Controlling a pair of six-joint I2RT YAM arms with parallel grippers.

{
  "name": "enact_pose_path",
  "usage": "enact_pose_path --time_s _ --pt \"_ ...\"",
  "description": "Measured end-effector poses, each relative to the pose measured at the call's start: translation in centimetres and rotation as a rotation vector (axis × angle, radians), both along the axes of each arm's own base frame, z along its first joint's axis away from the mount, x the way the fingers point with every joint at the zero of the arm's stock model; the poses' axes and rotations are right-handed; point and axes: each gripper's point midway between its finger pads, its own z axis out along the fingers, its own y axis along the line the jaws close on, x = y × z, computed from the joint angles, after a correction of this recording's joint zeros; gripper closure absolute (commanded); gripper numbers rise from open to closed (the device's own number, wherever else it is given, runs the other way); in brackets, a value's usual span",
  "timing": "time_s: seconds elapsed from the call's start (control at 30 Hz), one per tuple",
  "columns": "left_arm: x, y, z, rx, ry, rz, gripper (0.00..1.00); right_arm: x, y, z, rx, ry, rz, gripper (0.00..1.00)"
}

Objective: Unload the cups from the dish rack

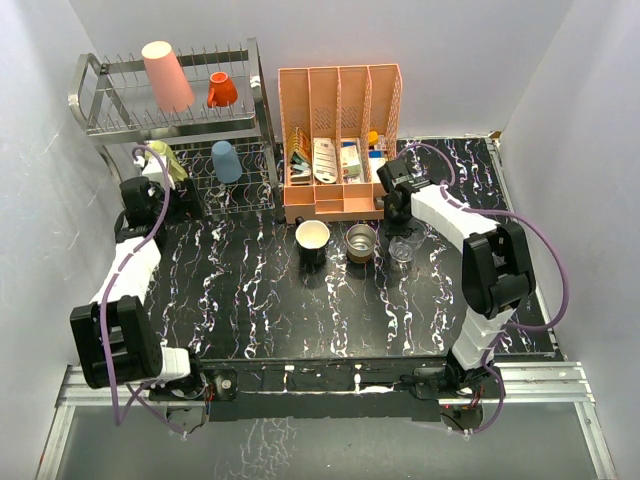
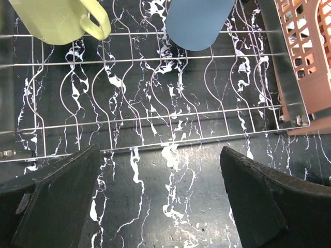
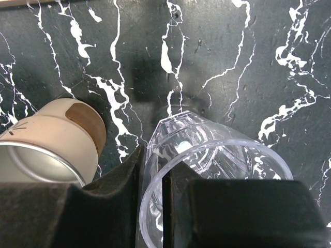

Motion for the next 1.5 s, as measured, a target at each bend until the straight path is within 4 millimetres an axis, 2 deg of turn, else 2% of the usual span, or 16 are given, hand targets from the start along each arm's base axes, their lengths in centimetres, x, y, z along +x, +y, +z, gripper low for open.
enact_pose_path --time_s 0.13,0.27,0.4,0.53,0.73,0.97,1.07,1.13,1.3,1.5 --pt "0.7 0.4 -0.2 0.006 0.007 0.004 0.03 0.4 0.4 -0.5 0.001 -0.001 0.008 0.90" --pt "1.2 0.0 0.1 0.003 -0.003 -0.030 0.03 1.2 1.1 -1.0 0.001 -0.007 0.024 0.86" --pt "3.2 -0.4 0.4 -0.014 -0.001 -0.070 0.03 1.6 1.8 -1.3 0.001 -0.003 0.047 0.84" --pt "4.6 -0.6 -0.2 -0.041 0.021 -0.088 0.03 2.5 2.6 -0.3 0.019 -0.033 0.061 0.81" --pt "4.7 -1.3 -0.4 -0.079 0.049 -0.120 0.03 3.8 3.3 1.2 0.040 -0.076 0.075 0.79" --pt "4.4 -1.6 -0.6 -0.080 0.058 -0.135 0.03 3.7 3.4 -0.6 0.012 -0.032 0.095 0.79" --pt "4.3 -1.7 -0.6 -0.084 0.059 -0.140 0.03 3.7 2.9 -0.7 -0.016 -0.029 0.091 0.79" --pt "4.2 -1.8 -0.5 -0.086 0.058 -0.145 0.03 3.6 2.5 -0.8 -0.040 -0.032 0.090 0.75" --pt "4.1 -1.8 -0.2 -0.091 0.045 -0.136 0.03 2.6 1.6 -1.9 -0.082 0.002 0.095 0.58" --pt "3.4 -2.2 0.0 -0.130 -0.007 -0.095 0.03 2.4 1.9 -1.7 -0.066 0.004 0.093 0.39"
